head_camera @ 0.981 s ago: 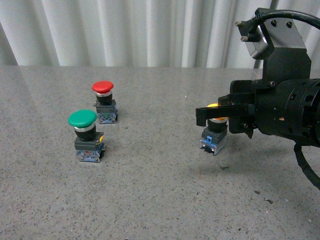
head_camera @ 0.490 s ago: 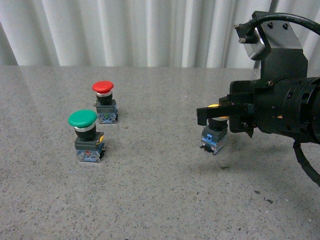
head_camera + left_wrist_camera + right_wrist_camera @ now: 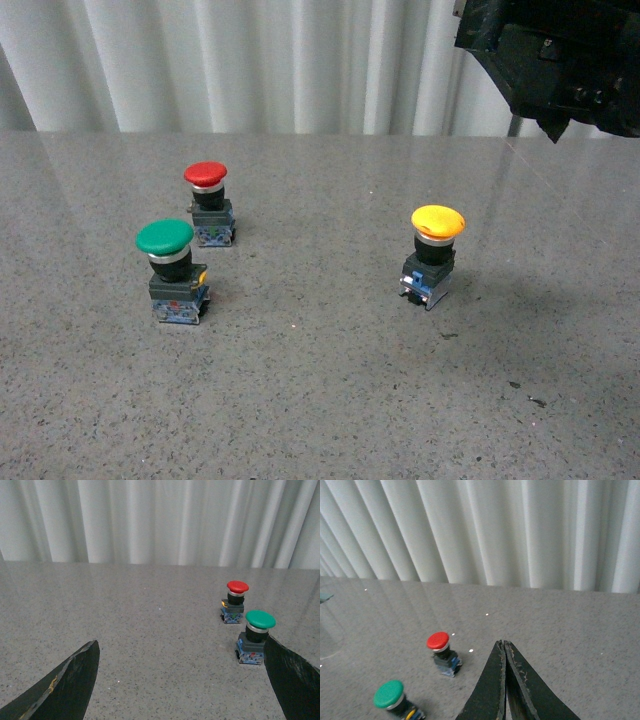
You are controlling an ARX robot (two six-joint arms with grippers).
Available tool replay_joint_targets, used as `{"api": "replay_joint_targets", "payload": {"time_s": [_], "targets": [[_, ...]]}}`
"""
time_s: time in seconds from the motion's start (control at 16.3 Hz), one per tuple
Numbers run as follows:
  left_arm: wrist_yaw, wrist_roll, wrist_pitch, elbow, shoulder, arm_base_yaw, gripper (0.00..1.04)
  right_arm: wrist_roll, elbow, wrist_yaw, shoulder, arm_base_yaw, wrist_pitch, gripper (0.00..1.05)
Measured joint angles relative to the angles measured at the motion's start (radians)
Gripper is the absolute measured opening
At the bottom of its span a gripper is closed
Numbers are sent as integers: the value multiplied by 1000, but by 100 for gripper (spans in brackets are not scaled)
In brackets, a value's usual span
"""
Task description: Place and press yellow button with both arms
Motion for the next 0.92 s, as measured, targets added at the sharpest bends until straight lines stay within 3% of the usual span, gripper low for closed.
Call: {"api": "replay_joint_targets", "payload": {"time_s": [0.12, 0.25, 0.31, 0.43, 0.67, 0.74, 0.8, 0.92], "targets": [[0, 0, 0, 0, 0, 0, 98, 13, -74, 34, -133, 12, -43, 2], [0, 0, 0, 0, 0, 0, 98, -104, -154, 363, -373, 46, -251, 2], [0, 0, 0, 0, 0, 0, 98, -143, -222, 453, -515, -1, -355, 2], [0, 0, 0, 0, 0, 0, 98, -173, -336, 428, -774, -92, -523, 2], [0, 0, 0, 0, 0, 0, 98, -188, -429, 299, -968, -203, -536, 2], [0, 0, 0, 0, 0, 0, 98, -193, -488, 238, -1044, -268, -561, 2], [0, 0, 0, 0, 0, 0, 98, -196, -520, 109, -1111, -396, -595, 2], [0, 0, 0, 0, 0, 0, 98, -196, -542, 98, -1158, -402, -620, 2]]}}
